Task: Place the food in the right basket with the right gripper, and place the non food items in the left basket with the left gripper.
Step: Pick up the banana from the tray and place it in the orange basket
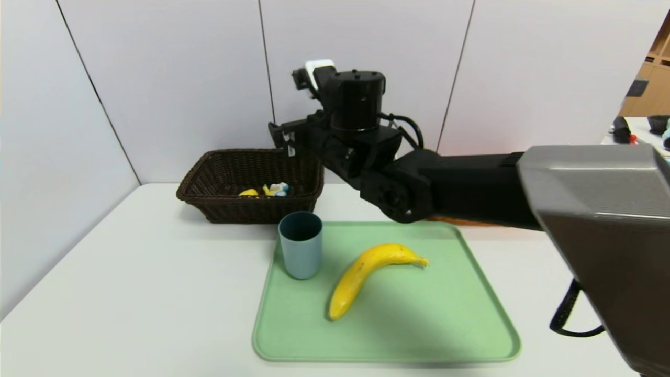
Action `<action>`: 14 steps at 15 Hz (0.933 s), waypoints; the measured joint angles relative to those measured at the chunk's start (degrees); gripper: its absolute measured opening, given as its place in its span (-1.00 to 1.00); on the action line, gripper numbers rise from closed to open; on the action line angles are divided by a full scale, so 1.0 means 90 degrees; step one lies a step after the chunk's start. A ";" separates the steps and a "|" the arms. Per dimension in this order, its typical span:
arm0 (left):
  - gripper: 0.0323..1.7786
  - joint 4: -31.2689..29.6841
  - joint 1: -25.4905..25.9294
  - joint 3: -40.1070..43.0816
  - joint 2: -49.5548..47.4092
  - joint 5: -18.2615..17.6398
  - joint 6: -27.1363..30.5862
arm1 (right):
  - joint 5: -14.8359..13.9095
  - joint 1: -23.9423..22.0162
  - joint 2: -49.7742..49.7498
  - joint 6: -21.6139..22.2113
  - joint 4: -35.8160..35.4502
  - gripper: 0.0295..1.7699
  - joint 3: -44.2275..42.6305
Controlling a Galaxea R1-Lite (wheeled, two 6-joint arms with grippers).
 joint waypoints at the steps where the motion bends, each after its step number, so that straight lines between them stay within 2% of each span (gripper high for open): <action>1: 0.90 -0.0009 0.0000 -0.0003 0.0020 -0.0041 0.0000 | -0.0168 -0.0033 -0.0238 0.0004 0.0263 0.81 0.0012; 5: 0.90 -0.0187 0.0000 -0.0135 0.0265 -0.0080 -0.0003 | -0.0864 -0.0387 -0.1284 0.0087 0.1397 0.86 0.0545; 7: 0.90 -0.0320 0.0000 -0.0203 0.0397 -0.0080 -0.0005 | -0.0993 -0.0569 -0.1731 0.0314 0.1895 0.88 0.0913; 10: 0.90 -0.0343 0.0000 -0.0310 0.0542 -0.0169 -0.0005 | -0.1025 -0.0884 -0.2282 0.1126 0.3281 0.89 0.1136; 12: 0.90 -0.0343 0.0000 -0.0335 0.0600 -0.0179 -0.0005 | -0.1017 -0.0974 -0.2514 0.1956 0.4375 0.90 0.1151; 14: 0.90 -0.0343 0.0000 -0.0340 0.0630 -0.0182 -0.0003 | -0.1010 -0.1010 -0.2597 0.2911 0.5146 0.91 0.1161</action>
